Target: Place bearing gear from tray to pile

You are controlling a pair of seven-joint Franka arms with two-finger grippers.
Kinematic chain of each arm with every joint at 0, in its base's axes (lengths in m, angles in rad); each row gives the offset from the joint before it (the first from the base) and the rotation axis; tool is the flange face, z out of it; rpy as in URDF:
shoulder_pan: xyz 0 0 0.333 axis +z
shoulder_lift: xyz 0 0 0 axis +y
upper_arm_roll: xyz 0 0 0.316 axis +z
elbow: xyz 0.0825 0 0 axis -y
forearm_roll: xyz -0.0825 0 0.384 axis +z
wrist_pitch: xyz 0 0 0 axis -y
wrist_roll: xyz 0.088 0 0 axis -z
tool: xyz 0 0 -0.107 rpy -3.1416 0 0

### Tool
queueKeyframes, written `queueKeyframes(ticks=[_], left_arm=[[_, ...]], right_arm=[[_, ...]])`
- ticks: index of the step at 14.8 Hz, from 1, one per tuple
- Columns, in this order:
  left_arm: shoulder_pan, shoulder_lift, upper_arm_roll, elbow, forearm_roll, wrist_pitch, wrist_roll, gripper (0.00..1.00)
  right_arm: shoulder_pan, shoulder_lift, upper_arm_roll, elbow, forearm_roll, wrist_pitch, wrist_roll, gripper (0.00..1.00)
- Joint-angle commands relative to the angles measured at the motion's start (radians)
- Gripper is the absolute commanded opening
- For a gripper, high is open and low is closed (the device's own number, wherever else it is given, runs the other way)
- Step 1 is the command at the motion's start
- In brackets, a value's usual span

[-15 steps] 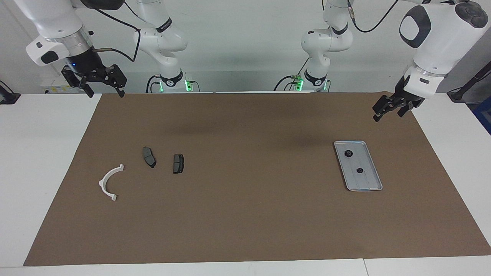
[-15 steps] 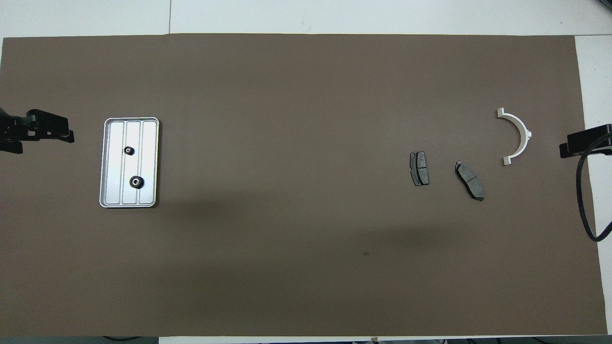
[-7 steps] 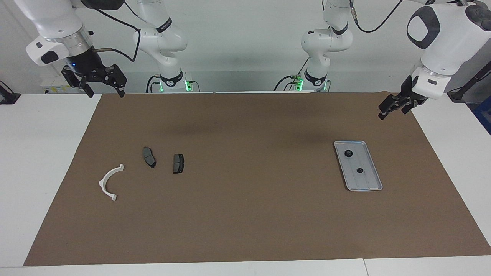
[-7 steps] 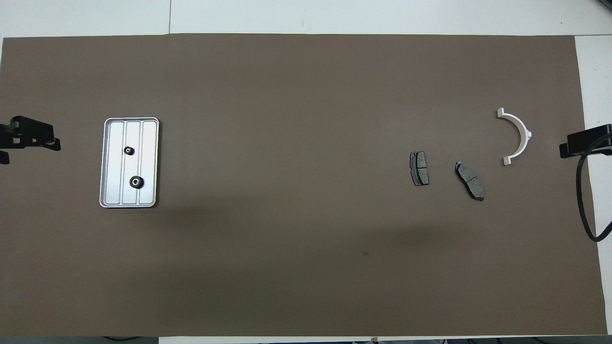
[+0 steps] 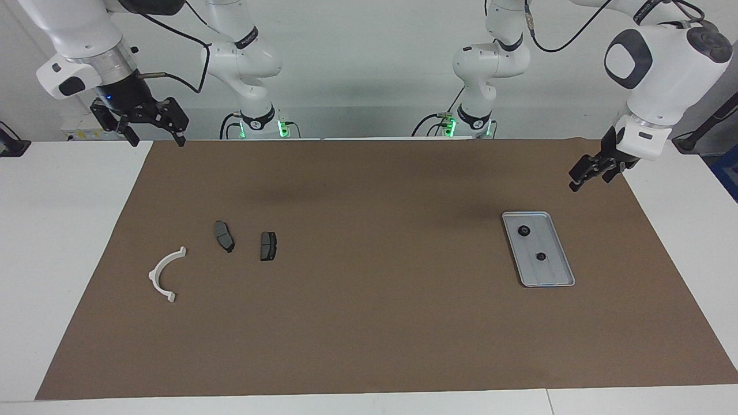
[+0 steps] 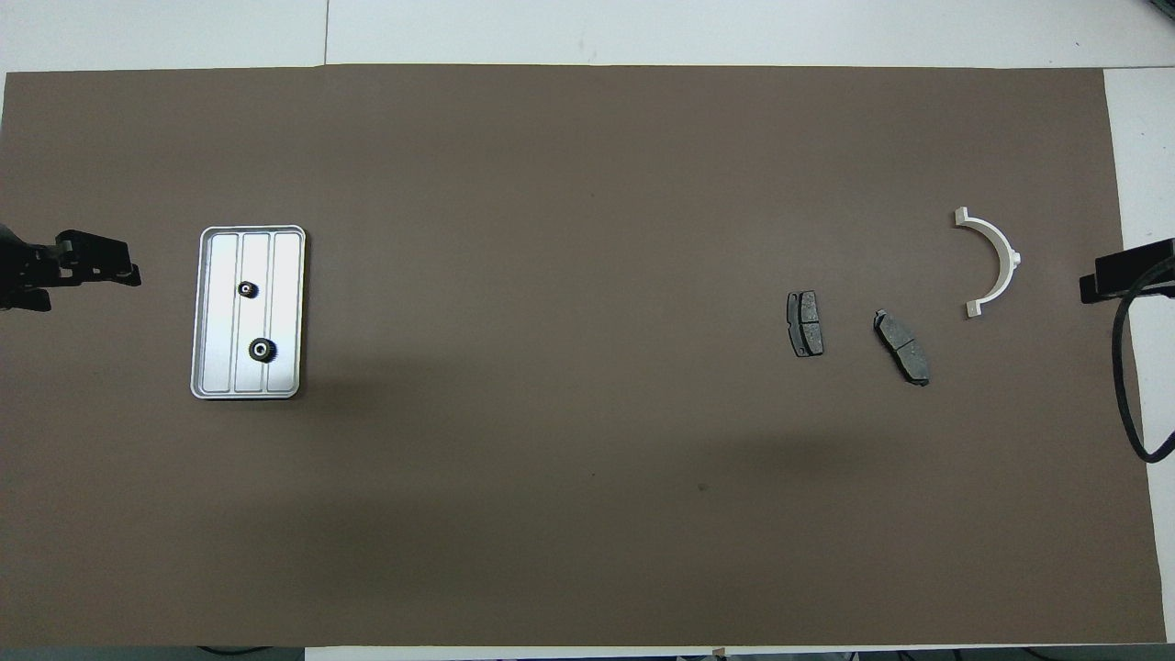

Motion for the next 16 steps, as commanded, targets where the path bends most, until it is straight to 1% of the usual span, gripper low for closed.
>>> queueKeyframes(ticks=[1,2,3,6,8,9,10,12,14,16], left_arm=[[0.001,-0.017,0.0,-0.159,0.009,0.165,0.001,0.95],[0.0,-0.019,-0.002,-0.197,0.009,0.196,0.001,0.91],[0.0,-0.013,-0.003,-0.214,0.009,0.215,0.001,0.86],[-0.012,0.026,-0.005,-0.286,0.009,0.325,-0.019,0.73],[-0.023,0.042,-0.005,-0.329,0.009,0.388,-0.04,0.72],[-0.04,0.059,-0.005,-0.343,0.009,0.417,-0.062,0.68],[-0.06,0.081,-0.003,-0.354,0.009,0.443,-0.08,0.67],[-0.068,0.111,-0.003,-0.357,0.009,0.457,-0.085,0.66],[-0.063,0.119,-0.003,-0.357,0.009,0.46,-0.074,0.6],[-0.066,0.131,-0.003,-0.357,0.009,0.468,-0.074,0.6]], right_arm=[[-0.015,-0.002,0.007,0.002,-0.013,-0.029,-0.026,1.0],[-0.017,-0.002,0.005,0.002,-0.013,-0.03,-0.028,1.0],[-0.015,0.0,0.004,0.004,-0.012,-0.03,-0.028,1.0],[-0.015,0.0,0.004,0.002,-0.012,-0.023,-0.02,1.0],[-0.015,0.0,0.005,0.004,-0.012,-0.02,-0.023,1.0],[-0.015,-0.002,0.007,0.004,-0.013,-0.019,-0.028,1.0],[-0.015,-0.002,0.01,0.002,-0.012,-0.018,-0.023,1.0],[-0.015,-0.002,0.014,0.002,-0.012,-0.019,-0.022,1.0],[-0.015,-0.002,0.013,0.002,-0.013,-0.018,-0.023,1.0],[-0.015,0.0,0.01,0.002,-0.012,-0.016,-0.022,1.0]])
